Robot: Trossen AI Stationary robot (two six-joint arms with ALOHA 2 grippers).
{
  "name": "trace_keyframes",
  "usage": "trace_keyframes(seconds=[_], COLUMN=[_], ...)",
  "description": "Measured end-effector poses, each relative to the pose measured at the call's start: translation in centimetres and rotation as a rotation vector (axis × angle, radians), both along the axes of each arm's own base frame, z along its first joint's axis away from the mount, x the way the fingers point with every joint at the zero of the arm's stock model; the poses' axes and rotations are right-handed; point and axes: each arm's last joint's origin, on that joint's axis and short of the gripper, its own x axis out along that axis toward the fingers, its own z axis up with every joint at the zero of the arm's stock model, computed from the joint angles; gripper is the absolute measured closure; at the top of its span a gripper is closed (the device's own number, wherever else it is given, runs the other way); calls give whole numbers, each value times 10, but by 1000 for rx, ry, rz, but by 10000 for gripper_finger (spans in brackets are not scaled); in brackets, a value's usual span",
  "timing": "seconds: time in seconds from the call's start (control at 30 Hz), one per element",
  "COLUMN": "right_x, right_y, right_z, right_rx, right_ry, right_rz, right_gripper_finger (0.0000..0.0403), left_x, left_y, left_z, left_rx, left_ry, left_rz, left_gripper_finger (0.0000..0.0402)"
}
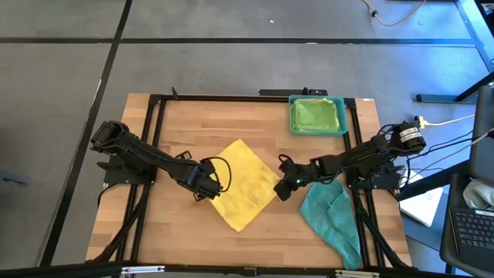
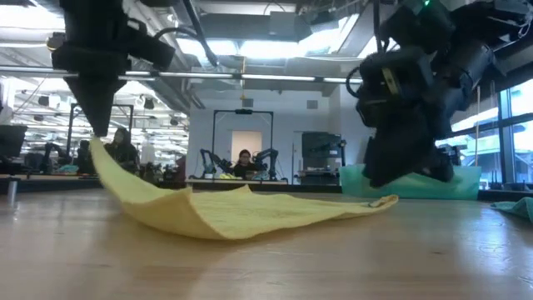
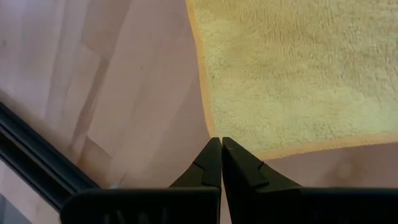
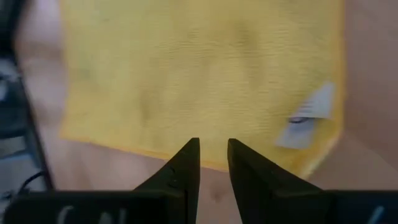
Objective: Fold microfiber towels
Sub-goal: Fold the yellow microfiber cloth
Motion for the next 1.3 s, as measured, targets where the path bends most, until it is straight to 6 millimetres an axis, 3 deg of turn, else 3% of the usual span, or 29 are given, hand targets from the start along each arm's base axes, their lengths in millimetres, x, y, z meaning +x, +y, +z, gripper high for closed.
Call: trace_keyframes(seconds=[0.17,0.47,0.6,0.73,0.87,1.03,1.13,1.3], right_x=[3,1,1,-1,0,4,4,-4], right_y=[1,-4,-7,-11,-15,-21,-27,-35], right_z=[10,8,9,20,43,71,70,56], right_rx=[8,33,13,-28,-248,-681,-843,-836], right_ry=[-76,-43,-58,-91,-20,69,108,173], right_rz=[37,67,198,427,685,993,1070,1075], right_gripper_finger=[318,317,317,317,317,317,317,317], left_x=[1,1,0,2,12,26,34,49], left_y=[1,-2,-4,-11,-27,-50,-65,-93], left_z=[-2,-2,4,20,41,54,44,19], left_rx=[28,49,15,-40,-106,-119,-117,-180], left_ry=[-17,-11,-37,-187,-442,-641,-649,-667], left_rz=[-30,-99,-101,-186,-357,-602,-686,-744], left_gripper_finger=[387,311,293,290,289,289,289,289])
